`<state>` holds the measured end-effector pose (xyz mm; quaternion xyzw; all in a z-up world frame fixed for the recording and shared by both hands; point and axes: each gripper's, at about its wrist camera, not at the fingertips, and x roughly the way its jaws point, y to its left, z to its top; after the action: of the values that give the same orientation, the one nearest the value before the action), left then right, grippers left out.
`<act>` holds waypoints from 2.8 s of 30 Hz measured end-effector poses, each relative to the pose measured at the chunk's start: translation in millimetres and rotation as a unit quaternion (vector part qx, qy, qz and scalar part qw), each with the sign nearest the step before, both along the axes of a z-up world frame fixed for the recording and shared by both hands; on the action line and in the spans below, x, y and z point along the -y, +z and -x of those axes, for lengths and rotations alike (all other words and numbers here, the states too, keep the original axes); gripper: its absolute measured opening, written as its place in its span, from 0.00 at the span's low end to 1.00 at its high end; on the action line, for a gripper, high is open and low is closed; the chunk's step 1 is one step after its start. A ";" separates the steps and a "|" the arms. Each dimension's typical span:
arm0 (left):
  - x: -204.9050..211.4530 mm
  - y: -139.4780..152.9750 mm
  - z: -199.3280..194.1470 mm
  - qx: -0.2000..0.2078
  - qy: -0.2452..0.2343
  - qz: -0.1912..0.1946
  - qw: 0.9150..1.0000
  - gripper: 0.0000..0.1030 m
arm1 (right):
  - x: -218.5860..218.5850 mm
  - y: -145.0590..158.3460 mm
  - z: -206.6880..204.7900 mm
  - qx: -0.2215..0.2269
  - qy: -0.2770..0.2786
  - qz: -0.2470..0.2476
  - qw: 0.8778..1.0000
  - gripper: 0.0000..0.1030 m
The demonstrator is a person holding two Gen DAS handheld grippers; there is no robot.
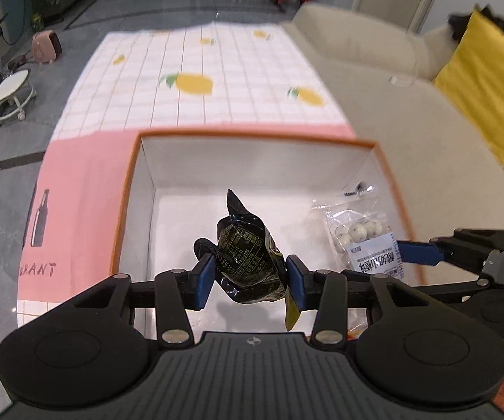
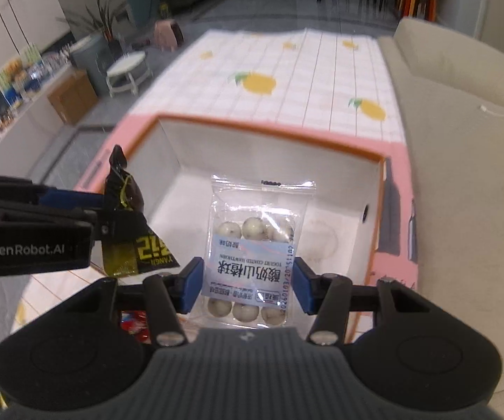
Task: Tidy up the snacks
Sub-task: 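Carry both packets into the orange box and open both tools to release them, then withdraw both tools from the box back toward the remaining snacks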
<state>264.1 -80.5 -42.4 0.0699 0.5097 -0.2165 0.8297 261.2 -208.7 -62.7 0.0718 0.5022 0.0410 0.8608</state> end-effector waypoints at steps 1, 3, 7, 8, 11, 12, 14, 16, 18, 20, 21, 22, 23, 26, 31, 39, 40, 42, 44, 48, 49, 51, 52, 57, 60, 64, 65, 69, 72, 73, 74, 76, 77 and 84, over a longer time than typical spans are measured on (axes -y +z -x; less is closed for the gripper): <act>1.7 -7.4 -2.9 -0.005 -0.002 -0.008 1.000 0.48 | 0.4 -6.8 -2.6 -0.005 0.002 0.000 1.000 0.50; 5.8 -21.1 -9.2 -0.016 -0.007 -0.024 1.000 0.48 | 0.0 -22.3 -10.6 -0.022 0.006 0.002 1.000 0.50; 12.1 -44.8 -20.2 -0.036 -0.008 -0.054 0.998 0.48 | -1.6 -49.1 -21.7 -0.053 0.009 0.016 0.998 0.50; 13.0 -49.1 -21.7 -0.038 -0.007 -0.060 0.997 0.48 | -2.2 -54.7 -24.1 -0.059 0.010 0.018 0.998 0.51; 14.3 -59.6 -26.7 -0.051 -0.008 -0.067 0.996 0.48 | -3.5 -67.1 -29.5 -0.076 0.011 0.020 0.997 0.51; 13.9 -62.5 -27.6 -0.057 -0.007 -0.068 0.996 0.48 | -4.5 -70.1 -30.3 -0.082 0.011 0.021 0.996 0.51; 12.5 -69.0 -28.9 -0.068 -0.004 -0.073 0.995 0.49 | -5.7 -75.4 -32.6 -0.093 0.009 0.025 0.995 0.52; 11.6 -74.5 -30.7 -0.073 0.001 -0.079 0.994 0.49 | -6.8 -79.0 -33.6 -0.098 0.008 0.028 0.995 0.53; 11.6 -77.6 -30.6 -0.076 0.001 -0.083 0.994 0.50 | -8.0 -81.0 -35.0 -0.101 0.009 0.027 0.995 0.55; 11.7 -79.6 -30.3 -0.080 0.001 -0.081 0.993 0.52 | -8.0 -82.3 -34.1 -0.101 0.007 0.028 0.995 0.56; 12.6 -80.4 -31.6 -0.080 0.003 -0.082 0.993 0.53 | -7.9 -82.4 -34.3 -0.100 0.005 0.028 0.995 0.56; 13.1 -80.4 -31.7 -0.077 0.006 -0.084 0.993 0.54 | -7.8 -82.4 -35.6 -0.100 0.004 0.028 0.995 0.56; 13.8 -80.1 -31.4 -0.071 0.008 -0.087 0.994 0.54 | -8.0 -81.8 -36.2 -0.100 0.003 0.028 0.995 0.57; 14.0 -76.8 -31.1 -0.064 0.007 -0.083 0.994 0.62 | -7.9 -81.6 -37.7 -0.100 0.002 0.029 0.995 0.58; 14.1 -67.4 -27.3 -0.054 0.009 -0.082 0.995 0.64 | -8.8 -78.3 -37.3 -0.096 0.000 0.028 0.995 0.61; 7.5 -34.0 -12.8 -0.021 0.012 -0.070 0.997 0.64 | -7.3 -40.9 -24.5 -0.062 -0.007 0.035 0.997 0.65; 5.2 -26.5 -8.9 -0.014 0.012 -0.065 0.998 0.64 | -6.7 -34.4 -21.2 -0.056 -0.008 0.035 0.998 0.65; 1.8 -11.9 0.2 0.002 0.008 -0.056 0.998 0.64 | -6.8 -18.0 -11.7 -0.038 -0.010 0.037 0.999 0.65; -1.4 2.6 9.6 0.017 0.005 -0.048 0.999 0.64 | -7.9 -3.0 -0.6 -0.021 -0.016 0.039 0.999 0.65; -5.4 33.6 32.8 0.054 -0.002 -0.035 0.998 0.64 | -10.0 26.2 22.6 0.013 -0.022 0.040 0.999 0.65; -6.0 41.1 38.5 0.063 -0.005 -0.034 0.997 0.64 | -11.9 32.7 27.7 0.020 -0.024 0.042 0.999 0.65; -7.7 54.9 51.7 0.082 -0.009 -0.032 0.996 0.64 | -13.8 46.0 40.7 0.037 -0.027 0.045 0.998 0.65; -8.5 61.9 58.9 0.093 -0.011 -0.033 0.995 0.64 | -15.7 52.3 47.8 0.044 -0.028 0.045 0.998 0.65; -17.0 87.6 93.2 0.131 -0.018 -0.020 0.991 0.64 | -23.2 80.0 81.2 0.076 -0.035 0.048 0.995 0.65; -25.2 97.3 115.5 0.149 -0.021 0.001 0.989 0.65 | -26.2 93.4 107.4 0.094 -0.043 0.041 0.994 0.66; -37.3 103.2 148.1 0.178 -0.020 0.013 0.984 0.65 | -32.5 102.8 141.7 0.117 -0.055 0.039 0.991 0.66; -41.0 103.4 156.6 0.184 -0.017 0.019 0.983 0.65 | -34.0 103.0 150.7 0.122 -0.060 0.039 0.990 0.66; -56.6 100.6 188.0 0.202 -0.004 0.035 0.979 0.65 | -41.6 100.9 186.2 0.134 -0.078 0.036 0.987 0.66; -69.3 93.7 207.5 0.202 0.015 0.044 0.978 0.65 | -51.1 99.7 207.5 0.142 -0.087 0.046 0.985 0.66; -73.8 90.7 213.2 0.200 0.020 0.046 0.978 0.65 | -54.4 99.4 214.2 0.143 -0.089 0.047 0.985 0.66; -77.5 87.4 217.6 0.199 0.027 0.048 0.979 0.65 | -57.9 98.8 220.7 0.144 -0.090 0.045 0.985 0.66; -86.5 83.4 229.0 0.197 0.037 0.051 0.978 0.65 | -63.4 96.5 232.2 0.144 -0.093 0.040 0.984 0.66; -90.3 80.8 232.6 0.196 0.041 0.055 0.978 0.65 | -66.6 94.4 238.0 0.142 -0.095 0.037 0.985 0.66; -112.6 52.6 251.1 0.178 0.042 0.045 0.982 0.65 | -89.2 62.9 275.6 0.129 -0.093 0.030 0.987 0.66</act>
<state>13.0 32.1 10.2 0.0478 0.3461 -0.1881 0.9179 -14.4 -119.6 0.2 0.0866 0.3786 -0.0456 0.9204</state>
